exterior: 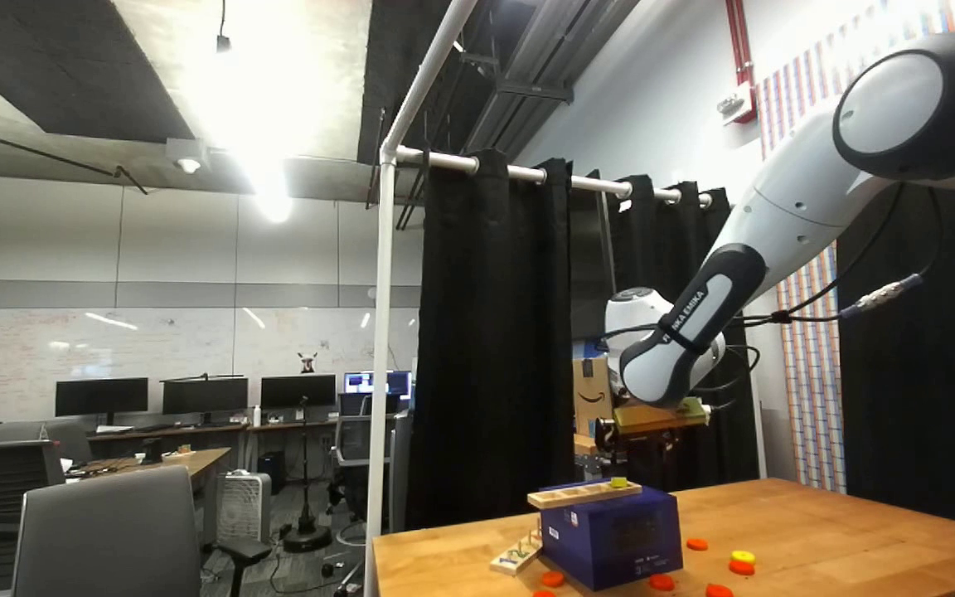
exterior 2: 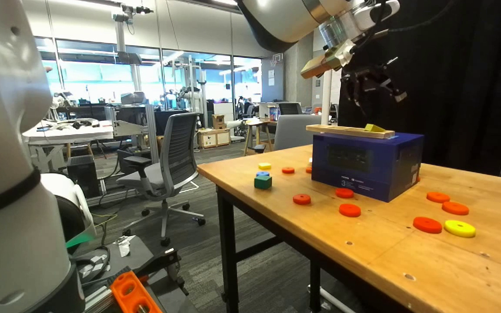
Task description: Pick the yellow block in the slot on the wooden object
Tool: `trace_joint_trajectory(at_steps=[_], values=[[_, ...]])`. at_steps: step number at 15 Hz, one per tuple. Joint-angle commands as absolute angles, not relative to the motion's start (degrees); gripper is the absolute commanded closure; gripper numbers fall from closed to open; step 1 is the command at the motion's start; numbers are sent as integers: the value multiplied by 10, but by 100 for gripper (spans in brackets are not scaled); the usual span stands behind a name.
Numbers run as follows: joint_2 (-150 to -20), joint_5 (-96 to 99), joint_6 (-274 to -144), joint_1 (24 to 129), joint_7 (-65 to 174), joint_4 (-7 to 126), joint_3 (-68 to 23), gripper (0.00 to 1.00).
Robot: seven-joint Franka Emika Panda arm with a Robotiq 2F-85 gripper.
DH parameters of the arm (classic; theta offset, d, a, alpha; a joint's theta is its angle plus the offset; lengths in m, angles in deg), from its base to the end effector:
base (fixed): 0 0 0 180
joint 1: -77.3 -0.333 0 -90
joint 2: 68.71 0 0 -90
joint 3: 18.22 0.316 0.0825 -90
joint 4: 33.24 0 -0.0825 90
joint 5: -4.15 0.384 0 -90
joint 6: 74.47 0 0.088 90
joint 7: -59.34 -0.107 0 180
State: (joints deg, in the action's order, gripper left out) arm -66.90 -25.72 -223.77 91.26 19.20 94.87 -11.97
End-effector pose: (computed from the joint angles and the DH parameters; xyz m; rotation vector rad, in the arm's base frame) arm 0.5484 -0.0634 0.4241 2.7642 -0.6129 0.6842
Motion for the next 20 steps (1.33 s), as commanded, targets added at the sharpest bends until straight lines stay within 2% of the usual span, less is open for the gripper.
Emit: trace_joint_trajectory(at_steps=[1,7,20], values=[[-622,-175,-2150,861,260,962,-154,0],[-620,-137,-2060,836,291,936,-164,0],[-667,-106,-2084,833,338,915,-181,0]])
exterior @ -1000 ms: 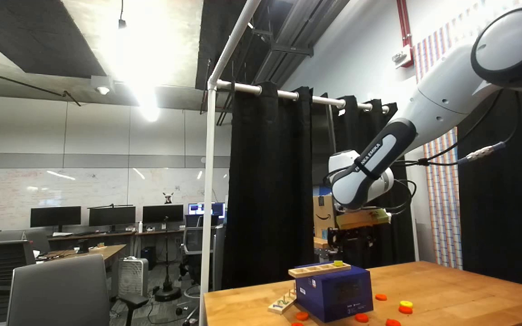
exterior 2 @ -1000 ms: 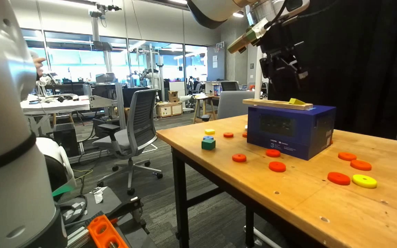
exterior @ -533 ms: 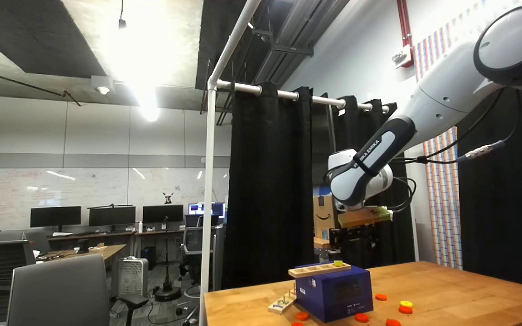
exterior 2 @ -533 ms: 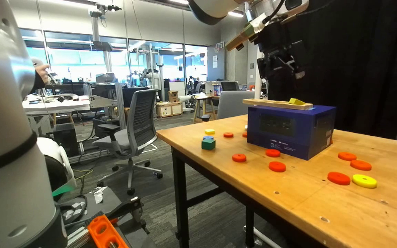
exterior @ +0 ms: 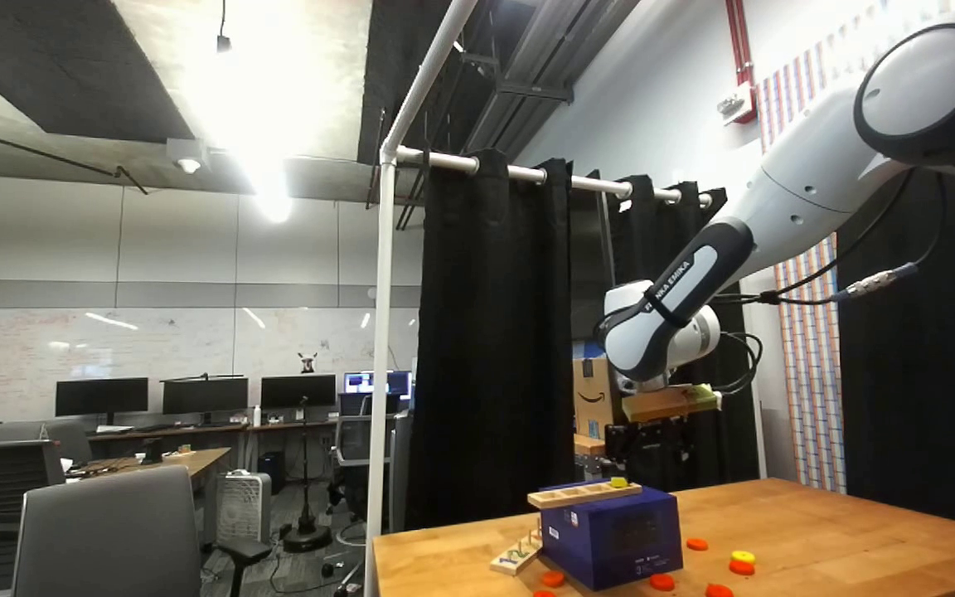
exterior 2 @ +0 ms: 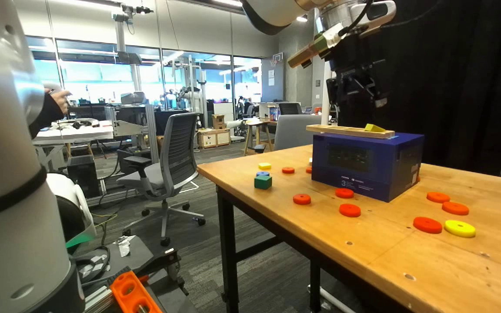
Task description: Pick the yellow block in the slot on the wooden object
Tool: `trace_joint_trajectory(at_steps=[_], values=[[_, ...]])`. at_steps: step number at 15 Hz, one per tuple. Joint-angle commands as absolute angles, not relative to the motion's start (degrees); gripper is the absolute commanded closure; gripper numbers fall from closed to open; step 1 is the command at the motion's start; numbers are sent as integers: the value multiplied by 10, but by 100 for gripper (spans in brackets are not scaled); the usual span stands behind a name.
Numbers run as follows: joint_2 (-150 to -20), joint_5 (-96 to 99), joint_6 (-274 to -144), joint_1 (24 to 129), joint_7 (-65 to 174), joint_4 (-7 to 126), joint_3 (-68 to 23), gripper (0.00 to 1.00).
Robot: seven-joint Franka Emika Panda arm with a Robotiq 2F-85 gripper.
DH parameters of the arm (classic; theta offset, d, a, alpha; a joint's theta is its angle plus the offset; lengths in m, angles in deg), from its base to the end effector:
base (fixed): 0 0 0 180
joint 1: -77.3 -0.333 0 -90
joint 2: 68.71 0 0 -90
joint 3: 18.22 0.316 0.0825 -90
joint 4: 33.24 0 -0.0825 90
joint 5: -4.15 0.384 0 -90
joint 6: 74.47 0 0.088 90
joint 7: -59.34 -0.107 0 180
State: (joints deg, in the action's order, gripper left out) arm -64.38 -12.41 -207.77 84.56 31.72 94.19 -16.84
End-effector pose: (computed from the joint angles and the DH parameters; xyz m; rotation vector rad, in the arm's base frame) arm 0.5278 -0.0592 0.4246 2.8733 -0.5890 0.3195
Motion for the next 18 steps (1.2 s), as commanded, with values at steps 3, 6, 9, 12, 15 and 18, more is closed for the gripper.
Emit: trace_joint_trajectory(at_steps=[3,6,9,12,15,18], values=[[-682,-103,-2085,832,343,901,-184,0],[-702,-103,-2086,831,347,884,-188,0],[-719,-102,-2090,831,353,874,-195,0],[-736,-96,-2095,833,365,865,-204,0],[-749,-87,-2091,833,378,854,-213,0],[-750,-85,-2086,831,383,845,-217,0]])
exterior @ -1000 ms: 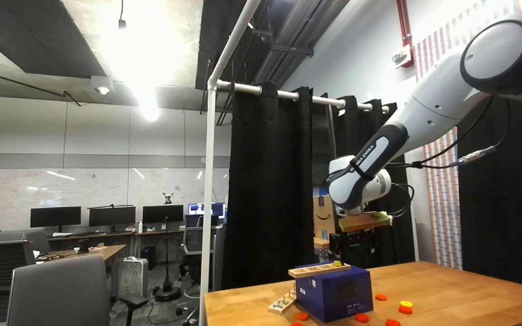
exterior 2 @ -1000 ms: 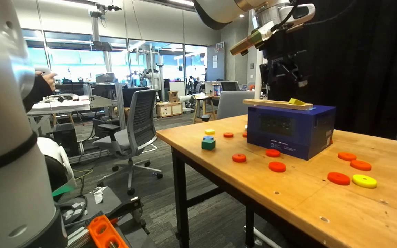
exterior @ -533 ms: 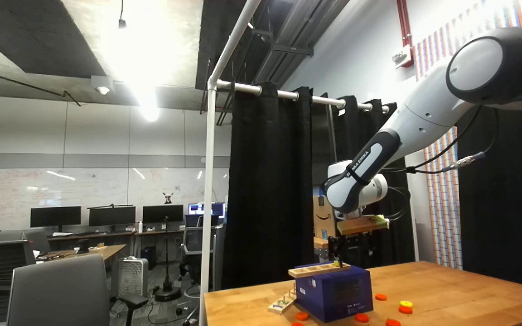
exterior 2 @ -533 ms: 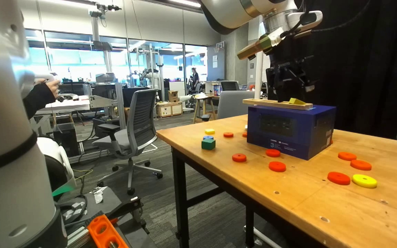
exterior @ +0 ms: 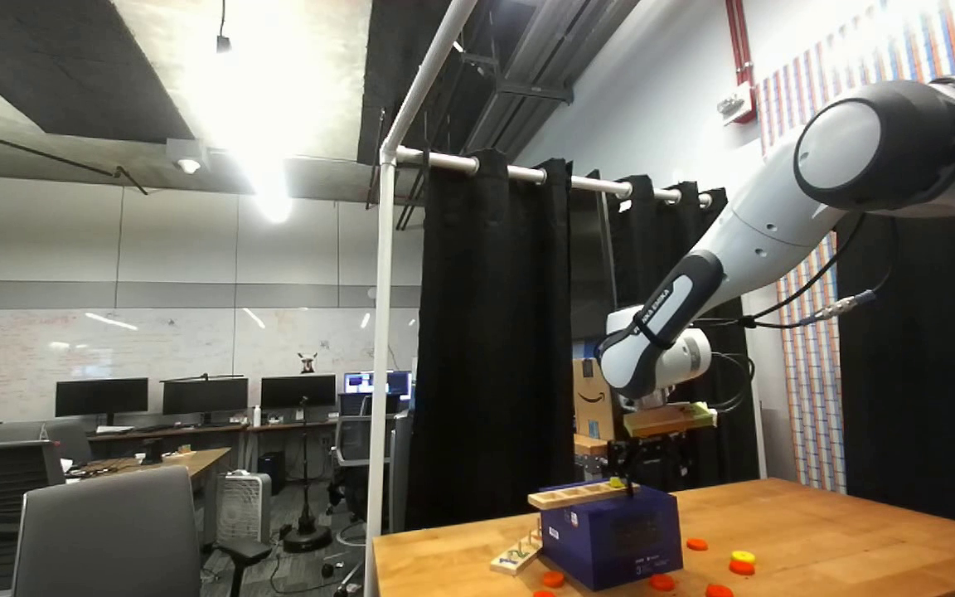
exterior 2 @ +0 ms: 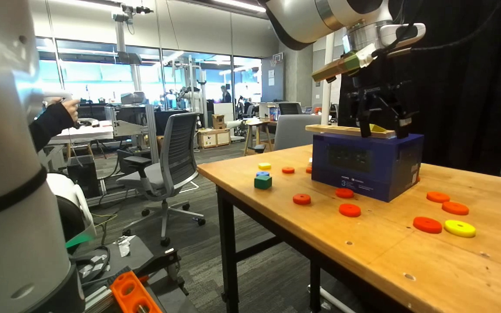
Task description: Pick the yellow block in the slot on the wooden object
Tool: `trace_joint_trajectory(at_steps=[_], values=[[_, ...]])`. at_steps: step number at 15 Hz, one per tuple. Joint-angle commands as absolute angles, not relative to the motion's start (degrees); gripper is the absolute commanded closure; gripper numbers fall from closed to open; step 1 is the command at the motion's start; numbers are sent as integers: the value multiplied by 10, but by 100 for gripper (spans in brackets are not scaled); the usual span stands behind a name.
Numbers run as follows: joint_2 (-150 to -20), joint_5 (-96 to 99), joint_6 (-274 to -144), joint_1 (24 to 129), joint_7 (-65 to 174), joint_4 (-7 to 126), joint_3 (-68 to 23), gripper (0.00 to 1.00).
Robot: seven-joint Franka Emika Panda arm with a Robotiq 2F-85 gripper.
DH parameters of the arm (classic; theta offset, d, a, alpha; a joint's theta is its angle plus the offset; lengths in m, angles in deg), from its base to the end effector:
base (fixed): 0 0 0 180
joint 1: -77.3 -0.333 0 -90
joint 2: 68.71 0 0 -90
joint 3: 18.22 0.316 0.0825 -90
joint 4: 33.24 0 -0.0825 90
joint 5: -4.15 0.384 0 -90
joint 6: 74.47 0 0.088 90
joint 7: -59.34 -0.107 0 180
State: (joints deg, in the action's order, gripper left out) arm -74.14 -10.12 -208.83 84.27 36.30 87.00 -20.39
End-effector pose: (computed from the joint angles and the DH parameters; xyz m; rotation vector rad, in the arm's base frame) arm 0.5677 -0.0948 0.3908 2.8971 -0.5874 0.2569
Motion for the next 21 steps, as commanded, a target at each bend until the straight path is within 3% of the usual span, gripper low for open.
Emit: trace_joint_trajectory(at_steps=[1,21], values=[[-751,-86,-2086,830,384,843,-218,0],[-780,-68,-2090,833,407,812,-227,0]])
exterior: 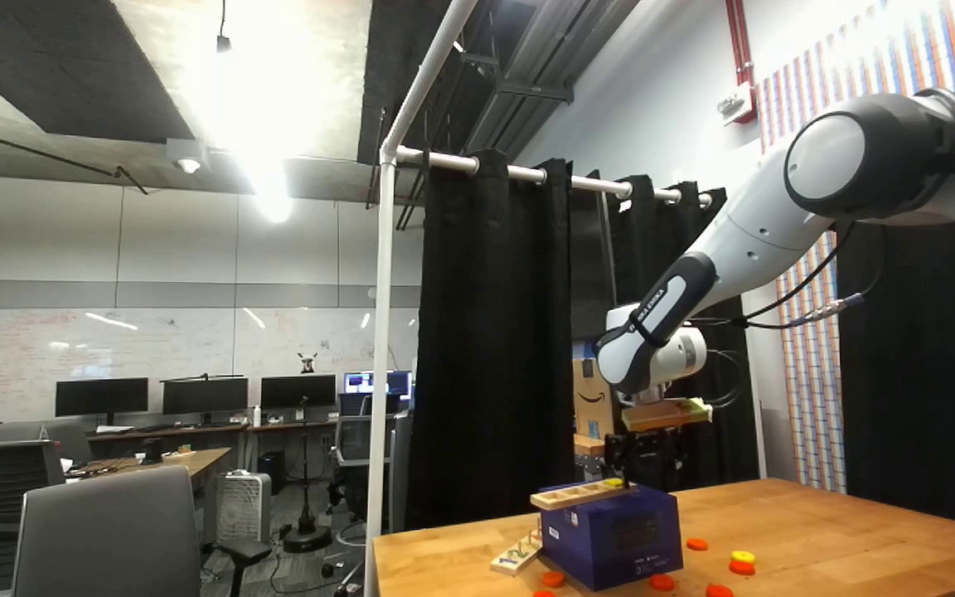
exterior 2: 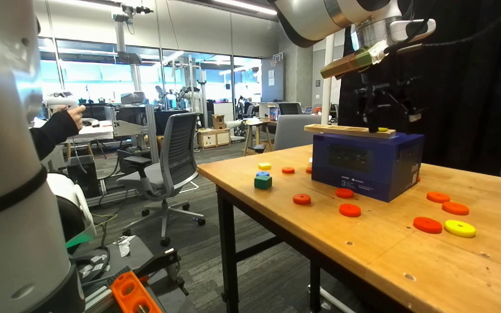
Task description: Pick the yellow block in the slot on the wooden object
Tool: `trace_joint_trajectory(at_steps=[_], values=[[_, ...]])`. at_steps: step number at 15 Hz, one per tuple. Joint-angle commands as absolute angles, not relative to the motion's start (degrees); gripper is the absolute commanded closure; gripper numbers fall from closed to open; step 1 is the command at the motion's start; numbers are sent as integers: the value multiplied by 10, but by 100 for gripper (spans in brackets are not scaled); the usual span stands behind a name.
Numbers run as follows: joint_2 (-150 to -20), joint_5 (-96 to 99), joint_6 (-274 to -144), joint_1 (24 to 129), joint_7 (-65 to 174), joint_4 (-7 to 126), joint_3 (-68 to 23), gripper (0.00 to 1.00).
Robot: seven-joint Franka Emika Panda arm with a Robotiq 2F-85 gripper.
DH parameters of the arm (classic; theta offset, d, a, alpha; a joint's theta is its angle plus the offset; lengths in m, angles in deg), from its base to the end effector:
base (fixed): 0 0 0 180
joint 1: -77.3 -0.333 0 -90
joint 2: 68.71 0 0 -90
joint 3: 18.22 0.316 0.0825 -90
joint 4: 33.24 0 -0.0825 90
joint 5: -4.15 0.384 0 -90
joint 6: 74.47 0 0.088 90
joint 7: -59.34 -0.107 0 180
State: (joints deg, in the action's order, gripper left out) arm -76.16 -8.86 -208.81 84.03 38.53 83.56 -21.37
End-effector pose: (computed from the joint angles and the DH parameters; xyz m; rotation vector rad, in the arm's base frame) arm 0.5830 -0.1042 0.3982 2.9067 -0.5738 0.2853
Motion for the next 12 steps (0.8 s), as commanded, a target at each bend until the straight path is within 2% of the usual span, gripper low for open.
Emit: trace_joint_trajectory(at_steps=[1,7,12], values=[[-780,-66,-2088,833,409,811,-228,0],[-750,-75,-2065,828,397,823,-232,0],[-663,-82,-1998,820,380,869,-224,0]])
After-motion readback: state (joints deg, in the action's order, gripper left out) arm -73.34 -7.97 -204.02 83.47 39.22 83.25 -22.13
